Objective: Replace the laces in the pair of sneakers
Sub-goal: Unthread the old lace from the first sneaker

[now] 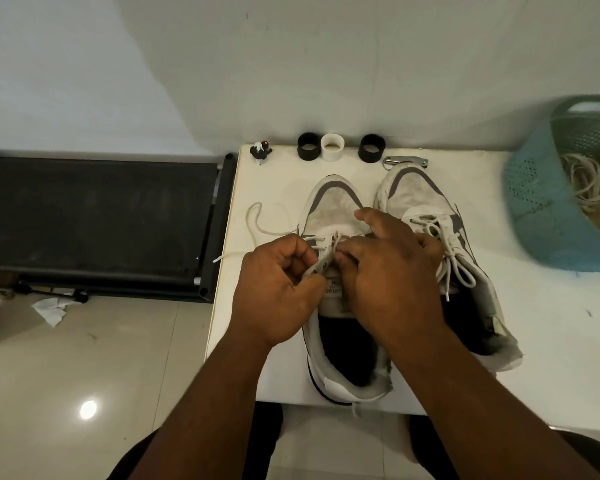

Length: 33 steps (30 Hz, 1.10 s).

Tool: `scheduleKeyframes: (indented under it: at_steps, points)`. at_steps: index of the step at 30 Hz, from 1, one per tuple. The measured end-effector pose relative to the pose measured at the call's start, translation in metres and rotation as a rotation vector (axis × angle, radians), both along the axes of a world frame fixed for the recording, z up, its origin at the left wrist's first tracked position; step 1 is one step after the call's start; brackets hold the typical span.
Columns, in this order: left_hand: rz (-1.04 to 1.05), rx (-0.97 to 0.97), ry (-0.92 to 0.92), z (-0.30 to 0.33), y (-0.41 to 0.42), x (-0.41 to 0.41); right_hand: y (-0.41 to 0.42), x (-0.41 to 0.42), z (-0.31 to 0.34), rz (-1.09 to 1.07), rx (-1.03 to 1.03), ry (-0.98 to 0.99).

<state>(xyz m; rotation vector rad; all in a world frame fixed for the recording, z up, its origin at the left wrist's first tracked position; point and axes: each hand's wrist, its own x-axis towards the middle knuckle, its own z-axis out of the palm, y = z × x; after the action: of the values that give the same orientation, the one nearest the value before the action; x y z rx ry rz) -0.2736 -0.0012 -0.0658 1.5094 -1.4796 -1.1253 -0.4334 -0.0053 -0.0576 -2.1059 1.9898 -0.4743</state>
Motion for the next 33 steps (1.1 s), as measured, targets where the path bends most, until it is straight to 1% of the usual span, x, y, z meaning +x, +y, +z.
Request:
scheduleKeyframes:
  at_steps: [2, 4, 6, 9, 13, 18, 19, 22, 25, 29, 32, 33]
  points:
    - [-0.004, 0.0, 0.004, 0.0, 0.001, 0.0, 0.0, 0.002, 0.001, -0.02, 0.005, 0.016]
    - [-0.007, -0.003, 0.019, 0.0, 0.001, 0.0, 0.001, 0.004, -0.001, 0.003, 0.028, 0.054]
    - [-0.01, 0.003, 0.035, 0.0, 0.001, 0.0, 0.002, 0.006, -0.004, 0.031, 0.028, 0.05]
    - [-0.001, 0.018, 0.04, 0.0, 0.001, -0.001, 0.003, 0.003, -0.007, -0.007, 0.001, 0.051]
    - [0.004, 0.017, 0.035, 0.001, 0.001, -0.001, 0.004, 0.005, -0.004, -0.005, -0.051, -0.031]
    - [0.008, 0.039, 0.056, 0.001, 0.0, -0.001, -0.006, -0.014, 0.024, -0.171, -0.176, -0.08]
    - [0.006, 0.042, 0.063, 0.001, 0.0, -0.001, -0.007, -0.014, 0.025, -0.151, -0.149, -0.055]
    - [-0.001, 0.029, 0.062, 0.001, 0.0, -0.001, -0.001, -0.001, 0.014, 0.0, 0.029, 0.035]
    - [-0.015, 0.021, 0.076, 0.002, 0.0, 0.0, 0.004, 0.008, -0.002, 0.055, 0.08, 0.056]
    - [0.004, 0.024, 0.076, 0.002, 0.0, 0.0, 0.001, 0.003, 0.007, -0.024, -0.022, -0.013]
    - [0.006, 0.041, 0.081, 0.003, 0.001, -0.001, -0.007, -0.015, 0.029, -0.197, -0.19, -0.127]
    - [0.003, 0.045, 0.084, 0.003, 0.0, -0.001, -0.01, -0.021, 0.034, -0.239, -0.217, -0.142]
